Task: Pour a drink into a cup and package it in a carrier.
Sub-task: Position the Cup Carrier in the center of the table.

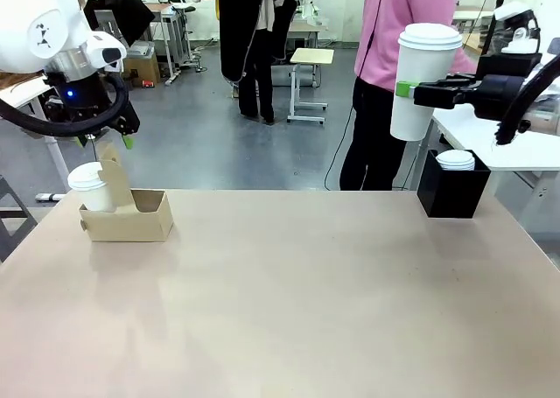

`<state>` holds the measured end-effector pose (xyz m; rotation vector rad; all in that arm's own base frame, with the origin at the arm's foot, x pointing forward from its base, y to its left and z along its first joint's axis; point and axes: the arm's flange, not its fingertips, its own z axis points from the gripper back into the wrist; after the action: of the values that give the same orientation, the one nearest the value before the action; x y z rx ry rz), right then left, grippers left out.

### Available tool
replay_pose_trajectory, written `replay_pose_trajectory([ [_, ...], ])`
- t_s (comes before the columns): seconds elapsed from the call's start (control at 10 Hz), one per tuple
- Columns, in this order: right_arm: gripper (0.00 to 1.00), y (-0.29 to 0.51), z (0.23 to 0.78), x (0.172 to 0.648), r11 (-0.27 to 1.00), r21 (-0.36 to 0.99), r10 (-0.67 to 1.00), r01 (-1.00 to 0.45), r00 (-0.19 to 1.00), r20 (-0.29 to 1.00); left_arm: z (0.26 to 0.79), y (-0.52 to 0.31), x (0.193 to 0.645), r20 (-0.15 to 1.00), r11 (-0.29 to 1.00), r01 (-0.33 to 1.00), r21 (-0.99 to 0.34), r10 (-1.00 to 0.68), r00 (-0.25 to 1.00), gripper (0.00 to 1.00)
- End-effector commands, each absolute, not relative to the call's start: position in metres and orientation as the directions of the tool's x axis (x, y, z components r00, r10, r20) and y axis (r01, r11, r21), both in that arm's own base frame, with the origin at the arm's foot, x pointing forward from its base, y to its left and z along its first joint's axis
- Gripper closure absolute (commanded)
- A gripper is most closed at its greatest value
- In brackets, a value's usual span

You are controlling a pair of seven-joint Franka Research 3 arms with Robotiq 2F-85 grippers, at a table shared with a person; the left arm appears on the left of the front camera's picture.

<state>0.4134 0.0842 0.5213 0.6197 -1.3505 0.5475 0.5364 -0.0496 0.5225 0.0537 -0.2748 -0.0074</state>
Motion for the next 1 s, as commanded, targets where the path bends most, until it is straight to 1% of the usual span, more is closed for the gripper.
replay_pose_trajectory([
  [0.0,0.20,0.085,0.523,0.414,0.719,0.099,-0.002,-0.688,0.141,0.990,0.521,-0.048,0.544,0.239,0.999,-0.022,0.041,0.012,0.971,0.00],
  [0.2,0.20,0.085,0.523,0.414,0.719,0.099,-0.002,-0.688,0.141,0.990,0.518,-0.046,0.547,0.218,0.999,-0.015,0.035,0.007,0.976,0.00],
  [0.3,0.20,0.085,0.523,0.414,0.719,0.099,-0.002,-0.688,0.141,0.990,0.516,-0.046,0.549,0.214,0.999,-0.011,0.040,0.002,0.977,0.58],
  [0.4,0.20,0.085,0.523,0.414,0.719,0.099,-0.002,-0.688,0.141,0.990,0.515,-0.044,0.551,0.215,0.999,-0.014,0.039,0.006,0.977,0.58],
  [0.5,0.20,0.085,0.523,0.414,0.719,0.099,-0.002,-0.688,0.141,0.990,0.515,-0.045,0.552,0.221,0.999,-0.019,0.036,0.010,0.975,1.00],
  [0.6,0.20,0.085,0.523,0.414,0.719,0.099,-0.002,-0.688,0.141,0.990,0.513,-0.044,0.553,0.226,0.999,-0.020,0.036,0.012,0.974,0.64],
  [0.7,0.20,0.085,0.523,0.414,0.719,0.099,-0.002,-0.688,0.141,0.990,0.512,-0.043,0.555,0.231,0.999,-0.029,0.035,0.020,0.973,1.00],
  [0.9,0.20,0.085,0.523,0.414,0.719,0.099,-0.002,-0.688,0.141,0.990,0.510,-0.042,0.556,0.228,0.999,-0.032,0.033,0.024,0.973,1.00],
])
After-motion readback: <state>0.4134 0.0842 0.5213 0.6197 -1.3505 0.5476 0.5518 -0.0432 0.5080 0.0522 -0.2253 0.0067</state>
